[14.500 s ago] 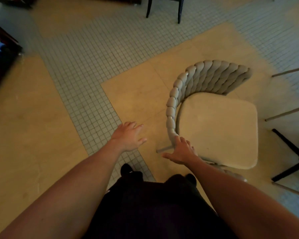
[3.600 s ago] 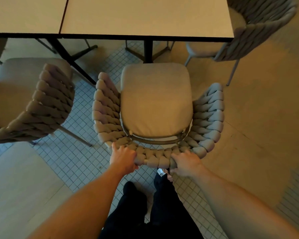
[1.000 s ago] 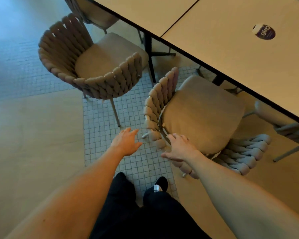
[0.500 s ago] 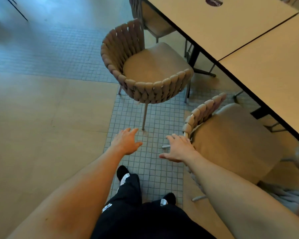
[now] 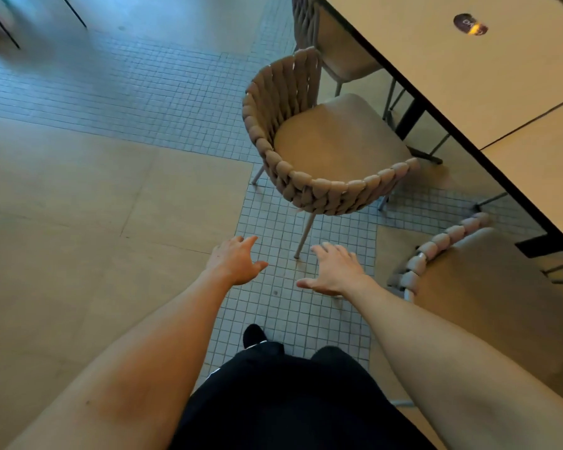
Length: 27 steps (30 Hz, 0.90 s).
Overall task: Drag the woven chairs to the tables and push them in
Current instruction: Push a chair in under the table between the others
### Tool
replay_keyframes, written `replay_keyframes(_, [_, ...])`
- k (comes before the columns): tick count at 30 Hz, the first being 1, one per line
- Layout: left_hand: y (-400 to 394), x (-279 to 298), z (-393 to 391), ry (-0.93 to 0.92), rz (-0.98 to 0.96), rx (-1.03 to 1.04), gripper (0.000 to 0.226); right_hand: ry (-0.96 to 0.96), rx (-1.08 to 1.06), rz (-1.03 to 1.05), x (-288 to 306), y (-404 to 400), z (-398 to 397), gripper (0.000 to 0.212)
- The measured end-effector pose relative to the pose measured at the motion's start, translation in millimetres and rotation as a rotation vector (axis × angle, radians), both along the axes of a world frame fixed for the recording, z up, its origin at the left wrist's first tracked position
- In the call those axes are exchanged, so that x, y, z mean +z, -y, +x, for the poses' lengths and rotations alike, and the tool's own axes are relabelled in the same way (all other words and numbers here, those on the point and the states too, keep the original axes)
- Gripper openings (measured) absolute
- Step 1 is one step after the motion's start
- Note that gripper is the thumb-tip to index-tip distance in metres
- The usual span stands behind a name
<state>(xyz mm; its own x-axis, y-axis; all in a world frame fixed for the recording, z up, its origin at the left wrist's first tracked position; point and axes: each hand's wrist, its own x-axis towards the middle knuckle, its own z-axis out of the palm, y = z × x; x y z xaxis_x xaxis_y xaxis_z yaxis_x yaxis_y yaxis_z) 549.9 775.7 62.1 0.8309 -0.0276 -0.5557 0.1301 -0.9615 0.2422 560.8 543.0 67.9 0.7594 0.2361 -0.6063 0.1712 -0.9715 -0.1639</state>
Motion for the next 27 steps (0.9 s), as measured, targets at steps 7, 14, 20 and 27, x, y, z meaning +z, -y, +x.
replay_keyframes(7, [-35,3,40,-0.004,0.032,0.013,0.080,0.014,0.000,0.020,-3,-36,45,0.100])
replay_keyframes(14, [-55,-2,109,0.002,0.049,-0.008,0.084,-0.007,-0.002,0.026,-13,-49,115,0.102])
replay_keyframes(20, [-66,-8,188,0.016,0.077,-0.018,0.087,0.054,-0.016,0.019,-18,-59,194,0.098])
replay_keyframes(27, [-69,-11,259,0.040,0.089,-0.047,0.095,-0.010,-0.038,0.008,-24,-62,255,0.101])
